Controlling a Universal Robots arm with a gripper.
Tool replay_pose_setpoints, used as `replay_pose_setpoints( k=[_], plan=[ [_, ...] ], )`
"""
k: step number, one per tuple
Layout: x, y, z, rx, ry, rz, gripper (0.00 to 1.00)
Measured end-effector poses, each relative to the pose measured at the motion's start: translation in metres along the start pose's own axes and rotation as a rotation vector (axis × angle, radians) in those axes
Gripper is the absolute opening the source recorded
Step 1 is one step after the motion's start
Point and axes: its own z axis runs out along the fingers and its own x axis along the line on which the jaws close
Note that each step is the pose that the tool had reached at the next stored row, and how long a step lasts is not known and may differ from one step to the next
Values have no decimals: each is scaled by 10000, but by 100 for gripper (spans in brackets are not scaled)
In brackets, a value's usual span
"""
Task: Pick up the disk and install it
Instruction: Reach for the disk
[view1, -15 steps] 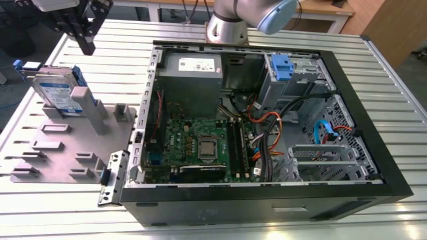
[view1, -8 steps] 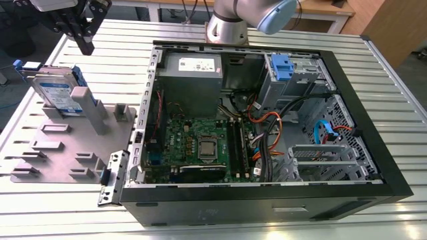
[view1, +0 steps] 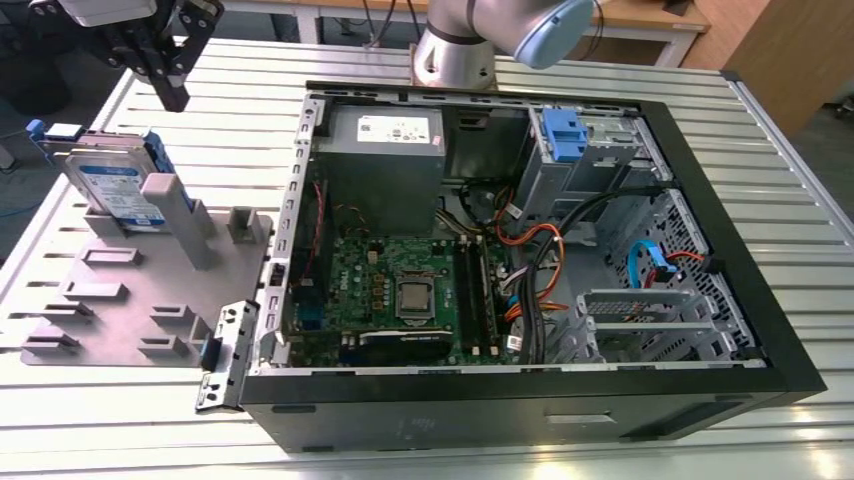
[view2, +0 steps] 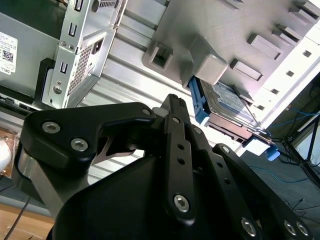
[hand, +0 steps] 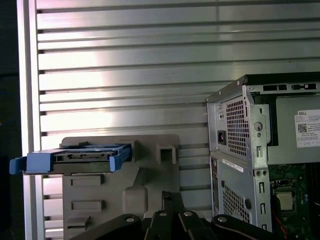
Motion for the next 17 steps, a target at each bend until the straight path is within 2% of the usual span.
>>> replay_pose_setpoints(
  k=[17],
  plan=[
    [12,-1,0,0,0,0,11]
  ],
)
